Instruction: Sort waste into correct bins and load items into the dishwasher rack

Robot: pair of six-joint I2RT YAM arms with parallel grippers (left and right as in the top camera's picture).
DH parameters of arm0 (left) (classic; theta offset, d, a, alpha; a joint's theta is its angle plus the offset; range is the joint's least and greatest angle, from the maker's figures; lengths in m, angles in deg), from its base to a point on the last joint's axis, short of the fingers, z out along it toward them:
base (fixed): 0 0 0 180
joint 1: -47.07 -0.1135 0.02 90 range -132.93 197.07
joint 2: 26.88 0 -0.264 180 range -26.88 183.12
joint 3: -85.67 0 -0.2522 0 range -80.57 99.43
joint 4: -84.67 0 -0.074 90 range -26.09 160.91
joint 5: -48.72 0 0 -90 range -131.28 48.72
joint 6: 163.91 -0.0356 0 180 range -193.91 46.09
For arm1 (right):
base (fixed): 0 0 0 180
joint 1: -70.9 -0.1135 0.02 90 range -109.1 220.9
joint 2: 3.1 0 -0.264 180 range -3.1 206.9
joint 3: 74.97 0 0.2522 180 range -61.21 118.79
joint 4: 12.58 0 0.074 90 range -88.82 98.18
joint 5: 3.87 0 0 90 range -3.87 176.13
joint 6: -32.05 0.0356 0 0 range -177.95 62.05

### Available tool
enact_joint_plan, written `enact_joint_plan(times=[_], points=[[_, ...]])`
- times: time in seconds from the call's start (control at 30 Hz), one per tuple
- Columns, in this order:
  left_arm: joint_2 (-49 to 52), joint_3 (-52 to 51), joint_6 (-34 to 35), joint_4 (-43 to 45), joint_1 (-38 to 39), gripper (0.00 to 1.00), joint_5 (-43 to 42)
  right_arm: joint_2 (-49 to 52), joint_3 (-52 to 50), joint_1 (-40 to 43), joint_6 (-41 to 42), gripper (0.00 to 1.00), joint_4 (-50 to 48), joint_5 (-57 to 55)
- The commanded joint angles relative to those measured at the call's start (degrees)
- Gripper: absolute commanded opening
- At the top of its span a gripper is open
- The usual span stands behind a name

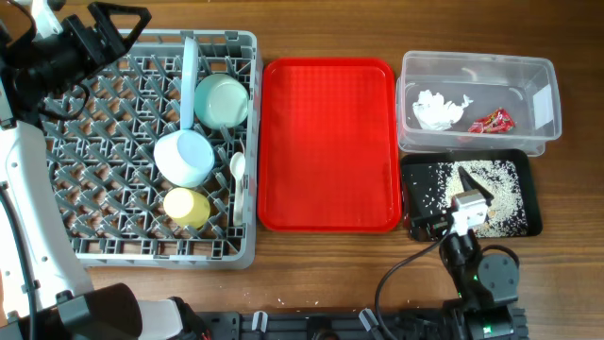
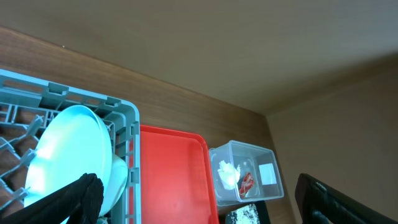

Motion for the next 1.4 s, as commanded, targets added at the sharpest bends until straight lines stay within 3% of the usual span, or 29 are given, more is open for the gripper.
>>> enact_joint_plan(times=[0.0,1.17,1.37], points=[[0.13,0.02,0.28,0.04,-0.37,1.0,-0.22,-0.68,-0.04,-0.28,1.14,1.0,-0.15,-0.11],[0.79,0.0,0.28,0.04,-0.35,1.0,-0.22,-0.42,-0.04,-0.28,1.09,1.0,-0.15,-0.15],[-11.76,0.0,0.28,-0.57,1.51,1.0,4.09,-0.42,-0.04,-0.28,1.07,1.0,-0.17,-0.15]])
